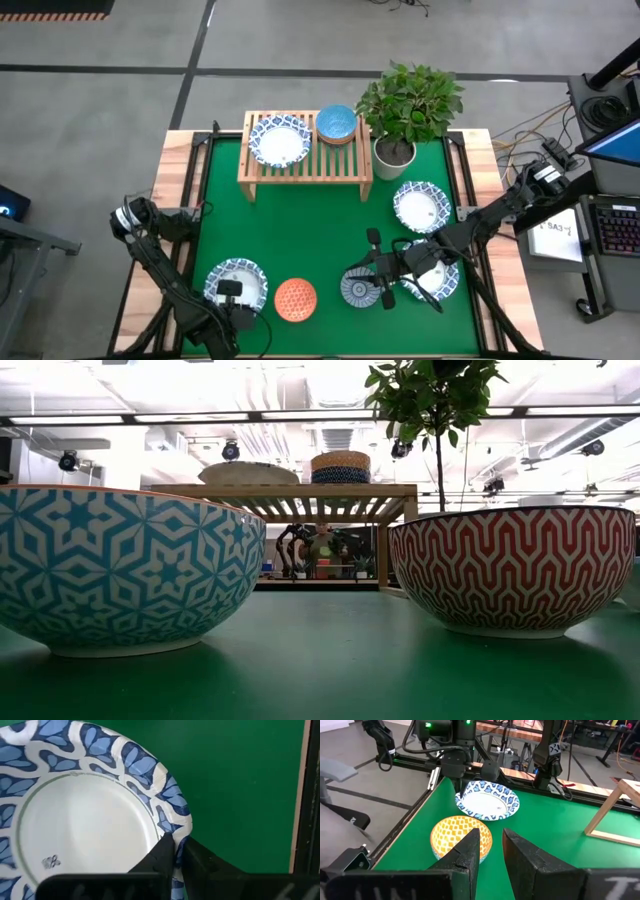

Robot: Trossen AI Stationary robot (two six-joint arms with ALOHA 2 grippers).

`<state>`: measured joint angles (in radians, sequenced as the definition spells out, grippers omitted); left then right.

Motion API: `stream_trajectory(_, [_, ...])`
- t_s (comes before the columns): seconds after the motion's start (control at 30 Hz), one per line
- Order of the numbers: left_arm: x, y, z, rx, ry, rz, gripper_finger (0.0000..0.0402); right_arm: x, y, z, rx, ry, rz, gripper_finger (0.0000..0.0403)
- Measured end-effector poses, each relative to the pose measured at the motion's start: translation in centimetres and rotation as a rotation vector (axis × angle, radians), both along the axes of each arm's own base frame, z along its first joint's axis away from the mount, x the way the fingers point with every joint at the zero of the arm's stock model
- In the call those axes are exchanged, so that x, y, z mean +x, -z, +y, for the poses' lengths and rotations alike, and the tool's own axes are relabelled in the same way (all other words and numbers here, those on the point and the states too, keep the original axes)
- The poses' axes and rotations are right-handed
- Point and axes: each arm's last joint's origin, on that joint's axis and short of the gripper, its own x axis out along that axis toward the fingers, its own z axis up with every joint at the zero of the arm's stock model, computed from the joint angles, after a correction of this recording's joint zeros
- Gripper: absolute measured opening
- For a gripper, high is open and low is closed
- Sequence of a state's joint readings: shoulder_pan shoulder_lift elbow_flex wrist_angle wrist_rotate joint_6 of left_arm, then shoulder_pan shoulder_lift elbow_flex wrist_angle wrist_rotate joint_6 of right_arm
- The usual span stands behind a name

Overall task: Place and stack bowls onto a shelf
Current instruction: Stack the big white bowl on the big white bowl on the shelf

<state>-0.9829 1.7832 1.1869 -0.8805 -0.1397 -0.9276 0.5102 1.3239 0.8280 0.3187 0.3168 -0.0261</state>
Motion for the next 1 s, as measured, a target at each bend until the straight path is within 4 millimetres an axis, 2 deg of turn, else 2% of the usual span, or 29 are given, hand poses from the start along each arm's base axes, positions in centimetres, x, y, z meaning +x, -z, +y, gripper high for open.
stream_trajectory(0.2, [-0.1, -2.6, 0.2, 0.054, 0.071, 0.021, 0.0001, 0.0, 0.1, 0.0, 0.01, 0.004, 0.011, 0.0077])
stream_trajectory(0.57, [0.4, -11.0, 1.6, 0.172, 0.193, -0.208, 0.0, 0.0, 0.1, 0.0, 0.01, 0.004, 0.01, 0.0072])
stream_trajectory(0.8, [0.7, -17.1, 4.4, 0.3, 0.238, -0.372, 0.0, 0.0, 0.1, 0.0, 0.01, 0.003, 0.01, 0.0069])
stream_trajectory(1.0, [1.5, -20.0, 8.5, 0.399, 0.277, -0.433, 0.0, 0.0, 0.1, 0.0, 0.01, 0.003, 0.01, 0.0068])
